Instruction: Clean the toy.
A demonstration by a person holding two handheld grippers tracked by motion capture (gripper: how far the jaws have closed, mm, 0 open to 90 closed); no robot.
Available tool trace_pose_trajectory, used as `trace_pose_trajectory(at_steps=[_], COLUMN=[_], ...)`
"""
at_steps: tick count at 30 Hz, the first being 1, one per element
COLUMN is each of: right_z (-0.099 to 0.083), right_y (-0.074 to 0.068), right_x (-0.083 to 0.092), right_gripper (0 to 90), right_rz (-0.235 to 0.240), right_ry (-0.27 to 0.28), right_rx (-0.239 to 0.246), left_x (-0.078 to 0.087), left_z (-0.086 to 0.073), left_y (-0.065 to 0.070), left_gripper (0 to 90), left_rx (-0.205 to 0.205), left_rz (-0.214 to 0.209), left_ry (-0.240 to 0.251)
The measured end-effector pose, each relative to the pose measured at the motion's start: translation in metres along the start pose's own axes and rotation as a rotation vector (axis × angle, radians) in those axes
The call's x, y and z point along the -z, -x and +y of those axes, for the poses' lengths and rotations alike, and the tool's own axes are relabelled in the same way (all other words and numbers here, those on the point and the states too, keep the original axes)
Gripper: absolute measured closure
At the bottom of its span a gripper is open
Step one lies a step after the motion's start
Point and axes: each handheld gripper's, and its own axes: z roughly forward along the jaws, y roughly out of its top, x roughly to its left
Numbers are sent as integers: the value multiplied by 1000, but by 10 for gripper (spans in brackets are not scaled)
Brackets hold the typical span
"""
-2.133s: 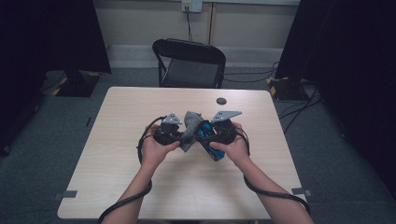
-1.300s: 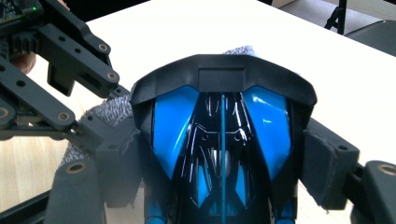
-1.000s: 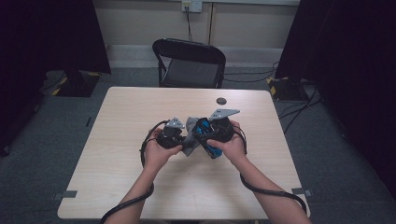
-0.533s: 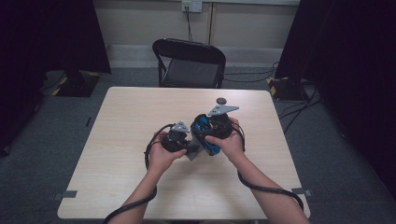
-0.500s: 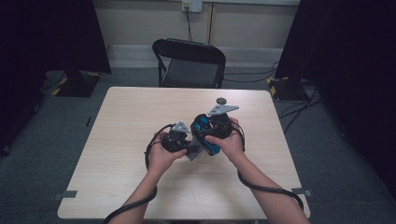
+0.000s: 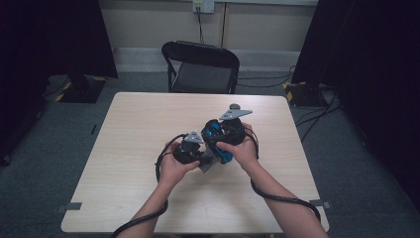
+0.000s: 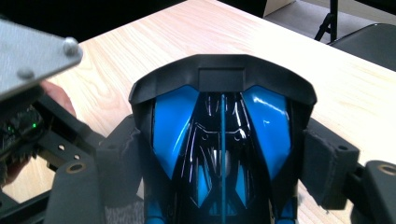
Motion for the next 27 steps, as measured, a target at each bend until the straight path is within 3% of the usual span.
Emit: trace_pose_trajectory(at_steps=[27], right_z=[13], right_y=[0], right_x=[-2], right_gripper=[259], right_rz=[-9], right_ry=[1], right_rx=[-5], left_x=[-10], left_z=[-2], left_y=[10], left_gripper=[727], left_rx=[-23], left_rz=[-21], left_ry=[-21])
